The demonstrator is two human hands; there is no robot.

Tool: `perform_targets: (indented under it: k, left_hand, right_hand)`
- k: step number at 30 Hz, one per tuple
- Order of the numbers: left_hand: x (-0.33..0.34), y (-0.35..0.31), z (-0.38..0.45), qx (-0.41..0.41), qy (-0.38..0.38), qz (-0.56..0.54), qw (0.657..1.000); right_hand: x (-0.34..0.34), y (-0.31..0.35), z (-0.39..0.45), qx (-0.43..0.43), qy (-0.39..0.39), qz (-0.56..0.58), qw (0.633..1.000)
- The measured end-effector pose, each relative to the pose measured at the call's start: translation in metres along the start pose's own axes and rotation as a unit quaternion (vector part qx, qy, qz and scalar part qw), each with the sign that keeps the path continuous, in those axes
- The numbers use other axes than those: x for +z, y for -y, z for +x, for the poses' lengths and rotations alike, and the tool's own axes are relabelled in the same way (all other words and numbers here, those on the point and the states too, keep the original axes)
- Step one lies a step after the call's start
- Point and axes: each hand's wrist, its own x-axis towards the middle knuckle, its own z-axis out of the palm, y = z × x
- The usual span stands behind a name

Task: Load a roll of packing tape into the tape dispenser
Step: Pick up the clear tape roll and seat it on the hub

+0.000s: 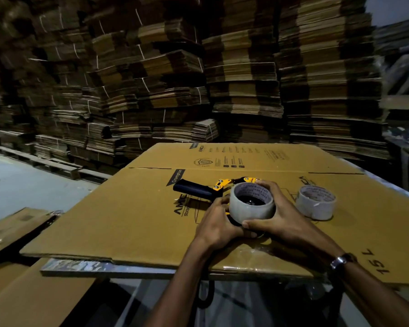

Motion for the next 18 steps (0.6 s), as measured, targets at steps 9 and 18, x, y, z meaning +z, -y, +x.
perform_targets:
  k: [9, 18]
  left_hand:
    - [0.004, 0.009, 0.005, 0.017, -0.003, 0.025, 1.000]
    - [0.008, 0.014, 0.004, 0.056, 0.010, -0.003, 0.998]
  right_hand:
    - [-0.005, 0.002, 0.003, -0.030, 0.039, -0.036, 0.998]
    - [-0.008, 0.003, 0.006, -0.039, 0.056, -0.051, 0.996]
